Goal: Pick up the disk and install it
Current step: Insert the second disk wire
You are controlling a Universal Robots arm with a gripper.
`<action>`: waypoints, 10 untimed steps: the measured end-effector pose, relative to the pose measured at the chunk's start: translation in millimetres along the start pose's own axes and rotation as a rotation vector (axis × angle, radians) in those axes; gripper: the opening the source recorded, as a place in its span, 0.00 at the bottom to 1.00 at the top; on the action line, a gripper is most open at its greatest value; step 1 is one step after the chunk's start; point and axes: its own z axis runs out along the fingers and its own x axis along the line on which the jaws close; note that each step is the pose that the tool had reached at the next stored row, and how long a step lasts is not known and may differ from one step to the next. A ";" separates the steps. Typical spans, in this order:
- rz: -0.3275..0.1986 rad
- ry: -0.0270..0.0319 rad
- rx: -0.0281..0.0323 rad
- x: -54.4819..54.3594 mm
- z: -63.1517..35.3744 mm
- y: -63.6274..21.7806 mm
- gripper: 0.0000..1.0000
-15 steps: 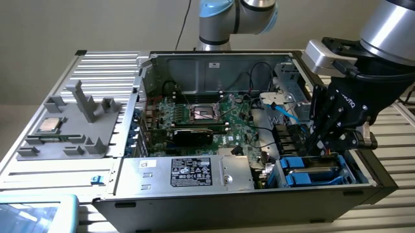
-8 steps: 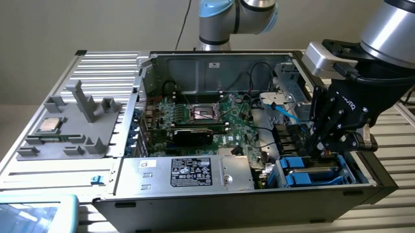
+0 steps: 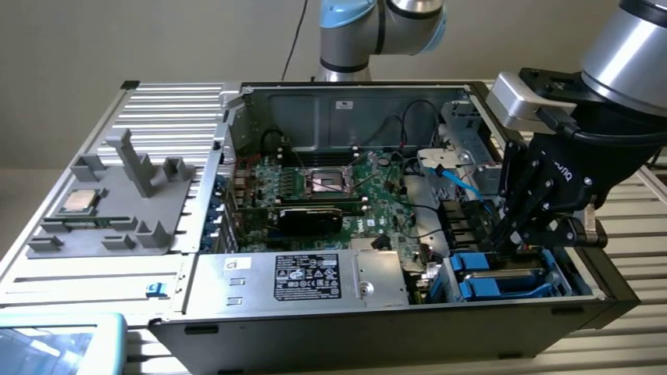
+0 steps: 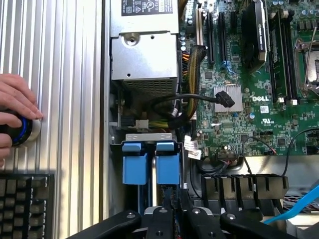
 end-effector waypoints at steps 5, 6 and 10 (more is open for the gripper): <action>0.000 -0.0019 0.0059 0.2 1.4 0.0 0.15; 0.000 -0.0022 0.0062 0.3 1.7 0.0 0.15; 0.000 -0.0054 0.0123 0.5 3.3 1.2 0.15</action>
